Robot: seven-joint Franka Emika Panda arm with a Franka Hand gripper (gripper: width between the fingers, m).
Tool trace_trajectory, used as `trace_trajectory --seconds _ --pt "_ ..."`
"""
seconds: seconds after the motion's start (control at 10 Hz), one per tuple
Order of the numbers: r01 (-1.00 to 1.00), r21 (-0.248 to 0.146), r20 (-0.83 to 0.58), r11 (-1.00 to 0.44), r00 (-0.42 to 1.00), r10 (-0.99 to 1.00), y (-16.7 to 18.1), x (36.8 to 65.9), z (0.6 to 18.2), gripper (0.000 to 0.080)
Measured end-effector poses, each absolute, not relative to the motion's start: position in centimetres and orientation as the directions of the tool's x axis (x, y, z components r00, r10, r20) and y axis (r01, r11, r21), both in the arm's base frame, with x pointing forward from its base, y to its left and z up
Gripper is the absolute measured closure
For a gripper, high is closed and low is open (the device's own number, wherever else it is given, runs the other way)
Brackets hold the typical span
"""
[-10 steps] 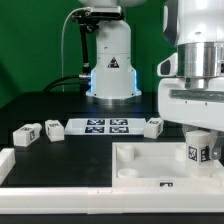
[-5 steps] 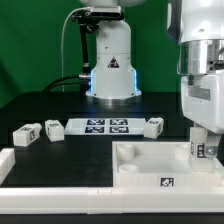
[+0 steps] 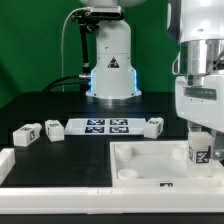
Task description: Assemble one leg
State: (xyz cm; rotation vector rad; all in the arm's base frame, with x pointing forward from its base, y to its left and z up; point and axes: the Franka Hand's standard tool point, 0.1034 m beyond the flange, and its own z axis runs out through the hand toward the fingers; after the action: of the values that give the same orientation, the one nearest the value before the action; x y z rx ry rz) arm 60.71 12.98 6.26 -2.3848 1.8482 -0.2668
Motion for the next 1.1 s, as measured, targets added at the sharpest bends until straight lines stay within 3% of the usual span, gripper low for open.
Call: trace_trajectory --seconds 0.3,0.5,0.6,0.9,1.1 --pt "-0.75 -0.144 0.15 -0.646 0.629 -0.763 12.8 60.8 6.3 0.0152" --pt "-0.596 -0.11 0.177 -0.796 0.776 -0.605 13.0 60.8 6.4 0.0151" --pt "-0.462 -0.074 0.196 -0.884 0.862 -0.467 12.9 60.8 6.5 0.0151" --pt "-0.215 -0.003 0.216 -0.977 0.953 -0.211 12.1 61.1 6.6 0.0151" --pt "-0.195 0.006 0.229 -0.981 0.955 -0.188 11.7 61.2 6.6 0.0151"
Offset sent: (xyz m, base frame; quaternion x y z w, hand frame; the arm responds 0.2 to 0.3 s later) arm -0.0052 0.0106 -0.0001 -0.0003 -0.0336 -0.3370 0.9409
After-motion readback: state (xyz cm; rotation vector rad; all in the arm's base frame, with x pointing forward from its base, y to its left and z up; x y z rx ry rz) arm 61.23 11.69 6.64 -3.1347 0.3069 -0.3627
